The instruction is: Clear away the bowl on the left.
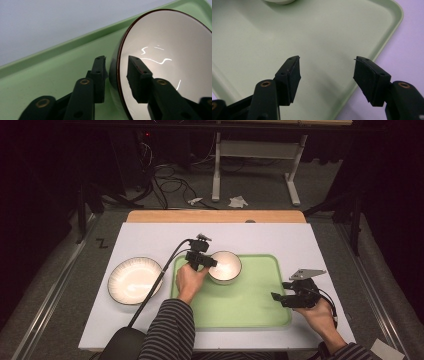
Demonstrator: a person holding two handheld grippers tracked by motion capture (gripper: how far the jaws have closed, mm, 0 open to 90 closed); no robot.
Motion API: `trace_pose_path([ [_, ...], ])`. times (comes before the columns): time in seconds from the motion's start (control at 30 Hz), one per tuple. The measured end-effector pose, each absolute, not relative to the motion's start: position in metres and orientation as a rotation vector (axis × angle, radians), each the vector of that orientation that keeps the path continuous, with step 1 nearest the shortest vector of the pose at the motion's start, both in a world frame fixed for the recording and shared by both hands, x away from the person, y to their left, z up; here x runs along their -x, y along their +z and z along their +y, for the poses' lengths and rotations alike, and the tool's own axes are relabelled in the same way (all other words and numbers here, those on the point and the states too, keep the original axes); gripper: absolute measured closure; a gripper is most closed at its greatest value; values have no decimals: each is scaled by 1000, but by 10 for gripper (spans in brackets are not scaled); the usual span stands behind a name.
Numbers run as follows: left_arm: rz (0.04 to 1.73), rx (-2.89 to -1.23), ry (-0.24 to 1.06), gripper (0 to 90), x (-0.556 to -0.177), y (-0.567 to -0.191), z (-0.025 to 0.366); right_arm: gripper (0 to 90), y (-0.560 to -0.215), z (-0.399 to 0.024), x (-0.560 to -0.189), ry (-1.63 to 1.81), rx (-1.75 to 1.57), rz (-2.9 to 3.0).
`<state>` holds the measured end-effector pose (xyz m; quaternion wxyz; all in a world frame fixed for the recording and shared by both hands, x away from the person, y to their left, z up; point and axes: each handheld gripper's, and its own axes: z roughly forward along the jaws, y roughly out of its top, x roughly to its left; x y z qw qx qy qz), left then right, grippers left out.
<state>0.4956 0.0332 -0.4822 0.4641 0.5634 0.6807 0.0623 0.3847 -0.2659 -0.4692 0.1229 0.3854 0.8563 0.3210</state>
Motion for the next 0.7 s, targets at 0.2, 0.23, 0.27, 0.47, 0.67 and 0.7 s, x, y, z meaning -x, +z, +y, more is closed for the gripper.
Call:
trace_pose_path([
  [0.2,1645,-1374,173,539,-493,-473,39,396,-470,-265,-385,939,-1124,2500],
  [0.23,1637,-1371,188,521,-492,-471,39,396,-470,-265,-385,938,-1124,2502],
  [0.27,1621,-1367,209,507,-491,-469,39,396,-470,-265,-385,936,-1126,2503],
  [0.47,1590,-1366,217,476,-487,-459,42,396,-470,-265,-385,932,-1118,2502],
  [0.67,1567,-1380,234,466,-482,-451,48,395,-471,-264,-385,925,-1119,2508],
  [0.7,1565,-1374,231,466,-482,-449,49,395,-471,-264,-385,924,-1120,2511],
])
